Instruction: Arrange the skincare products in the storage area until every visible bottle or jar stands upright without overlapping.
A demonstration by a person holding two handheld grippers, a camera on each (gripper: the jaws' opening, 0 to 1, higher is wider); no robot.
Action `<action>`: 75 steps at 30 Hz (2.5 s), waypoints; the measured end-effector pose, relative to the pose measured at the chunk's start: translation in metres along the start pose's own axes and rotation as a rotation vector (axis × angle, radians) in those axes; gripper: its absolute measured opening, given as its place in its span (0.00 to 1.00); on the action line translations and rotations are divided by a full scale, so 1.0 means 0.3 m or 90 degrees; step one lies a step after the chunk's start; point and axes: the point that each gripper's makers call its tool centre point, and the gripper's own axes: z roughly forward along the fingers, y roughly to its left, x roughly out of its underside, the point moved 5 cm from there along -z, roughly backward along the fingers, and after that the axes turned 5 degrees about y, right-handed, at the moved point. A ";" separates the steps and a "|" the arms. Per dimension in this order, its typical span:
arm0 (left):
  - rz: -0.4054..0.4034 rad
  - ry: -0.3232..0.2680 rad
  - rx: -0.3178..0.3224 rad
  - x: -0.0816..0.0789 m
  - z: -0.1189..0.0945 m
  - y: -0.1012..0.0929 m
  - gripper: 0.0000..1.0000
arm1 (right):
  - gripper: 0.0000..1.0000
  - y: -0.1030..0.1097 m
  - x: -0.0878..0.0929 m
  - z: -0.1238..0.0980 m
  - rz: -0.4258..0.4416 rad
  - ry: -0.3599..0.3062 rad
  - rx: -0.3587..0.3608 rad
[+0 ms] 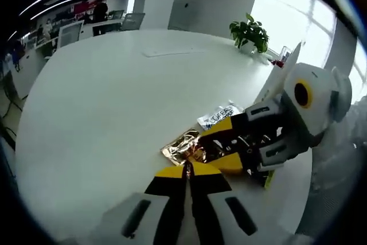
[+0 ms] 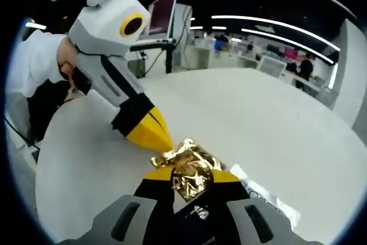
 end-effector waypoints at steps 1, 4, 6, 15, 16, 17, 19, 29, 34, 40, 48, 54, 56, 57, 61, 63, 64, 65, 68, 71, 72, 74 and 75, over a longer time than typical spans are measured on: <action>-0.001 -0.001 0.000 -0.001 -0.001 0.001 0.01 | 0.20 0.006 0.001 -0.004 -0.010 -0.002 -0.004; 0.000 -0.002 -0.004 -0.001 -0.005 -0.003 0.01 | 0.24 0.017 0.001 -0.012 -0.034 -0.001 -0.008; -0.003 -0.004 -0.006 0.000 -0.006 0.001 0.01 | 0.26 0.019 -0.001 -0.014 -0.035 -0.001 -0.011; 0.007 0.005 0.020 0.021 0.035 -0.042 0.01 | 0.27 0.027 0.001 -0.023 -0.038 0.000 -0.017; 0.005 0.004 0.021 0.021 0.041 -0.044 0.01 | 0.27 0.027 0.002 -0.024 -0.040 0.001 -0.016; 0.004 0.003 0.024 0.019 0.046 -0.045 0.01 | 0.27 0.027 0.005 -0.025 -0.042 0.001 -0.017; 0.009 0.004 0.030 0.018 0.060 -0.046 0.01 | 0.27 0.028 0.009 -0.027 -0.045 0.004 -0.020; 0.008 0.008 0.025 0.016 0.080 -0.038 0.00 | 0.26 0.021 0.026 -0.036 -0.047 0.009 -0.024; 0.002 0.006 0.017 0.015 0.076 -0.033 0.00 | 0.26 0.020 0.030 -0.042 -0.054 0.012 -0.024; -0.003 0.002 0.005 0.013 0.074 -0.035 0.00 | 0.26 0.021 0.044 -0.054 -0.061 0.019 -0.023; -0.012 0.000 -0.006 0.013 0.076 -0.036 0.00 | 0.27 0.016 0.058 -0.073 -0.057 0.020 -0.020; -0.021 -0.005 -0.015 0.015 0.073 -0.034 0.01 | 0.27 0.016 0.069 -0.085 -0.053 0.020 -0.022; -0.022 -0.006 -0.017 0.016 0.073 -0.036 0.01 | 0.27 0.017 0.070 -0.088 -0.053 0.021 -0.022; -0.021 -0.007 -0.017 0.015 0.072 -0.038 0.01 | 0.27 0.016 0.070 -0.089 -0.054 0.021 -0.022; -0.018 -0.014 -0.022 0.009 0.068 -0.042 0.07 | 0.28 0.016 0.060 -0.099 -0.045 0.013 -0.023; -0.020 -0.022 -0.024 0.001 0.064 -0.042 0.08 | 0.28 0.014 0.052 -0.106 -0.040 0.008 -0.020; -0.023 -0.028 -0.019 -0.005 0.059 -0.046 0.08 | 0.30 0.013 0.049 -0.108 -0.038 0.008 -0.020; -0.024 -0.029 -0.018 -0.006 0.058 -0.047 0.08 | 0.31 0.012 0.047 -0.111 -0.037 0.007 -0.020; -0.009 -0.045 -0.014 -0.022 0.044 -0.061 0.08 | 0.33 0.012 0.046 -0.121 -0.028 0.005 -0.018; -0.004 -0.053 -0.011 -0.029 0.033 -0.071 0.09 | 0.35 0.016 0.044 -0.133 -0.026 0.005 -0.018; -0.002 -0.054 -0.011 -0.030 0.029 -0.073 0.10 | 0.35 0.018 0.043 -0.138 -0.026 0.004 -0.019; 0.001 -0.057 -0.008 -0.032 0.022 -0.079 0.11 | 0.37 0.022 0.039 -0.146 -0.027 0.002 -0.021; 0.002 -0.057 -0.007 -0.033 0.018 -0.082 0.11 | 0.38 0.025 0.038 -0.151 -0.025 0.001 -0.023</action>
